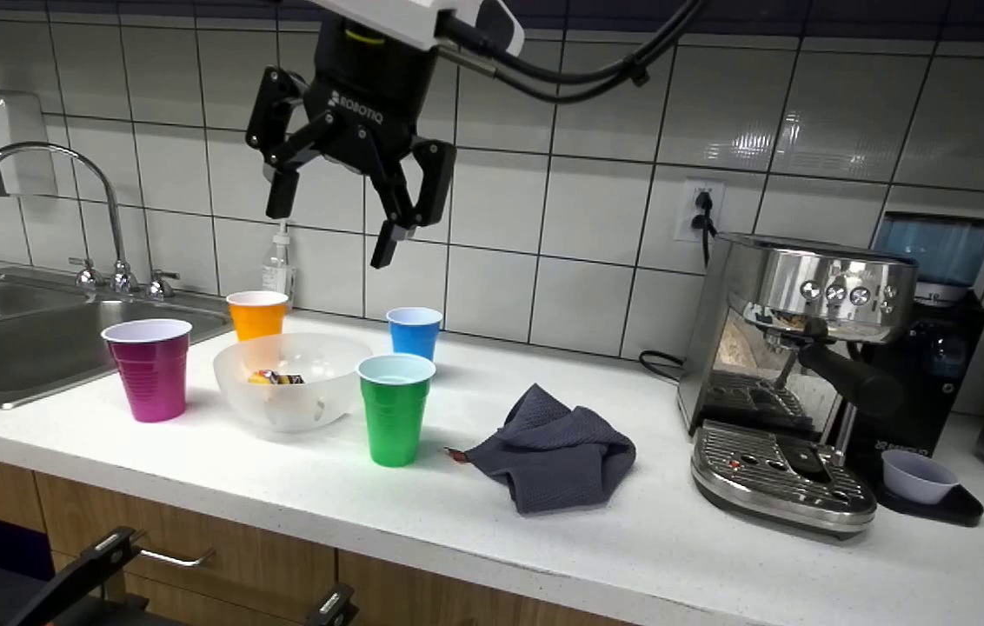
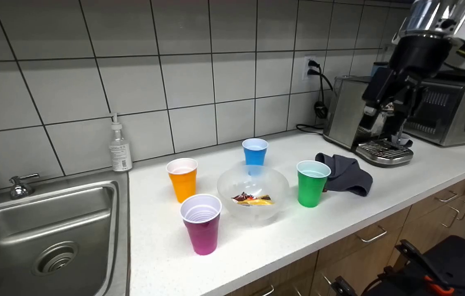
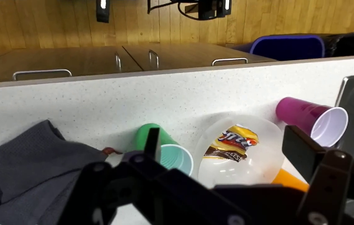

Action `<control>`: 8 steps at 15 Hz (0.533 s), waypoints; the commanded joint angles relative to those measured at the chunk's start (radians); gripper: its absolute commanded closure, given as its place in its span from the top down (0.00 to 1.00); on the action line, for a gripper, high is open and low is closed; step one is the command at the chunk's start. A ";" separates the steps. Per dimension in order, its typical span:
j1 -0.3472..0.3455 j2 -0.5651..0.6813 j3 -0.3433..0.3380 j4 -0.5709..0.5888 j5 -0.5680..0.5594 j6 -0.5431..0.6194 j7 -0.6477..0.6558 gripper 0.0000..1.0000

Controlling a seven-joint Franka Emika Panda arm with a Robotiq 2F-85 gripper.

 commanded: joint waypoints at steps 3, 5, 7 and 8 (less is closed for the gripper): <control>0.065 0.036 0.099 0.002 0.077 0.088 0.060 1.00; 0.089 0.053 0.135 0.002 0.099 0.123 0.092 1.00; 0.111 0.072 0.171 0.002 0.116 0.161 0.131 1.00; 0.120 0.082 0.189 0.002 0.118 0.187 0.151 1.00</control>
